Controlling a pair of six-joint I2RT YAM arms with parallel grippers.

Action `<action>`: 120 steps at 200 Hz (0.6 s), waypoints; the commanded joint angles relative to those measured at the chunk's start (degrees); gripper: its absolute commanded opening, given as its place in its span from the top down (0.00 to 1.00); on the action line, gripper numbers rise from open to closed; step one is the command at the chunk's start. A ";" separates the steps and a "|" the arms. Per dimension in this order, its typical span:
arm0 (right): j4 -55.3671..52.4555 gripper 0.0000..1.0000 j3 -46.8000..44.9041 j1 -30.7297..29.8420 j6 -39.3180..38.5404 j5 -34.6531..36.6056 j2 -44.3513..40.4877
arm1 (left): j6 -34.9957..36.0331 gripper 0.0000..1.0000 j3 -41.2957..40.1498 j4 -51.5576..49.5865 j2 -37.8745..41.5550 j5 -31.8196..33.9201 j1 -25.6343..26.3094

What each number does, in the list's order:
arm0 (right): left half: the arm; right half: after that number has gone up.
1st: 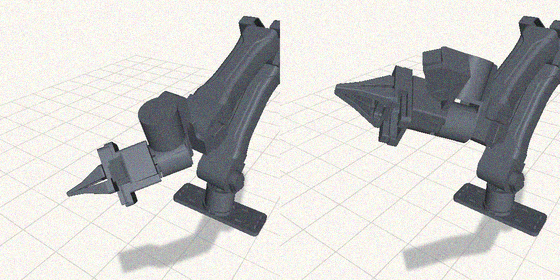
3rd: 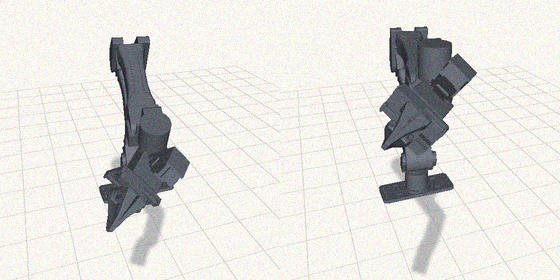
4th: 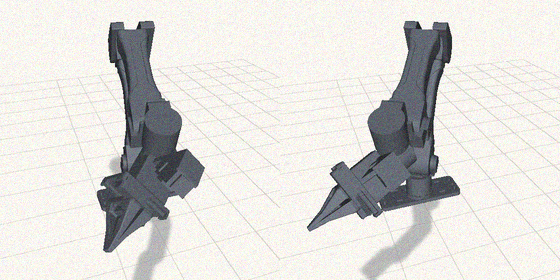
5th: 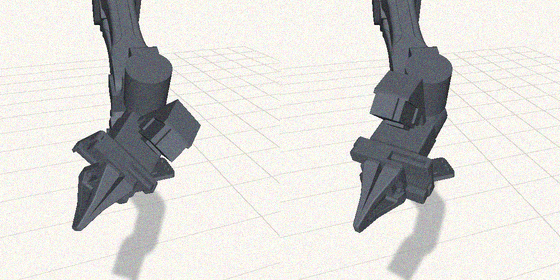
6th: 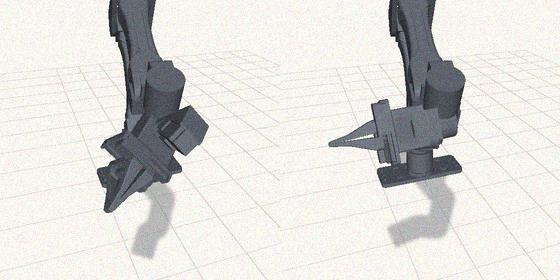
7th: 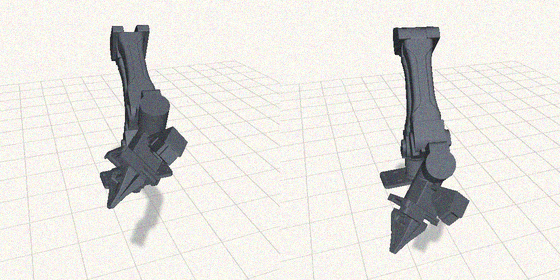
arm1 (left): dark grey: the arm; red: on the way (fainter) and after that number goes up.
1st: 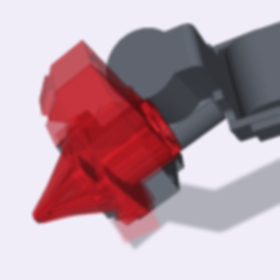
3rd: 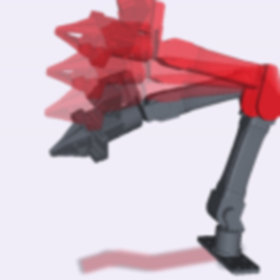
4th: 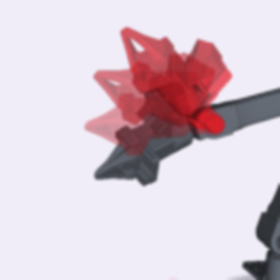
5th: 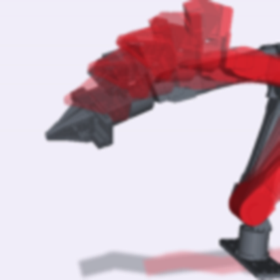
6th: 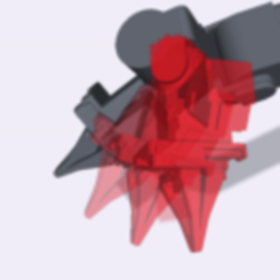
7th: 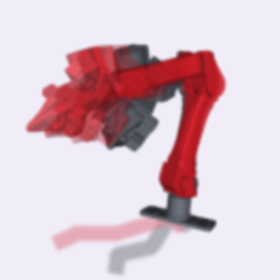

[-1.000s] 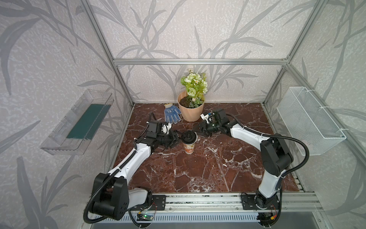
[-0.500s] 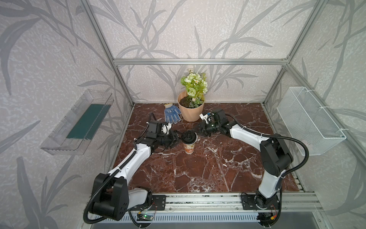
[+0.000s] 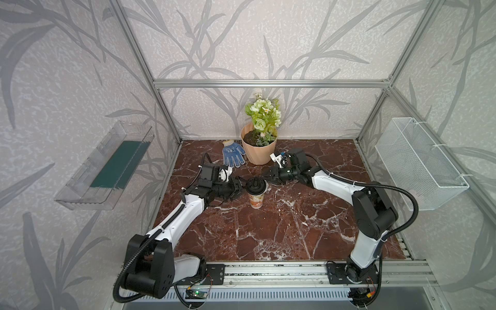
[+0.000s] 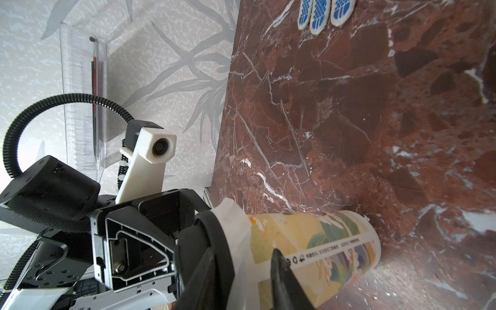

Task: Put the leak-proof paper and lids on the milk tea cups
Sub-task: Secure the cup lid on the cup.

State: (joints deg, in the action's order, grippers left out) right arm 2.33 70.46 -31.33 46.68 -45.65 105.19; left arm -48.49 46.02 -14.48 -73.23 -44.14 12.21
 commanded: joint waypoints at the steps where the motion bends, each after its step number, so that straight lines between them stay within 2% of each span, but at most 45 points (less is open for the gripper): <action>1: -17.19 0.67 -5.52 -1.02 -2.20 5.98 6.04 | 0.96 0.41 -4.36 -12.15 -3.77 6.75 0.27; 30: -16.42 0.65 -2.45 -1.03 -1.53 4.32 3.55 | 0.73 0.41 -4.03 -11.99 -3.73 6.24 0.27; 74: -9.76 0.57 3.90 -0.46 4.15 0.29 -1.61 | -2.38 0.38 -2.14 -8.47 -2.12 3.81 0.19; 120: -8.53 0.54 6.05 1.57 5.89 -2.76 -4.28 | 0.04 0.35 4.09 -13.73 -1.45 4.03 0.19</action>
State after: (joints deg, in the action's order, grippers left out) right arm -3.86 74.26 -30.59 51.59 -46.11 104.47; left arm -49.82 48.75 -18.26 -73.43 -44.16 12.16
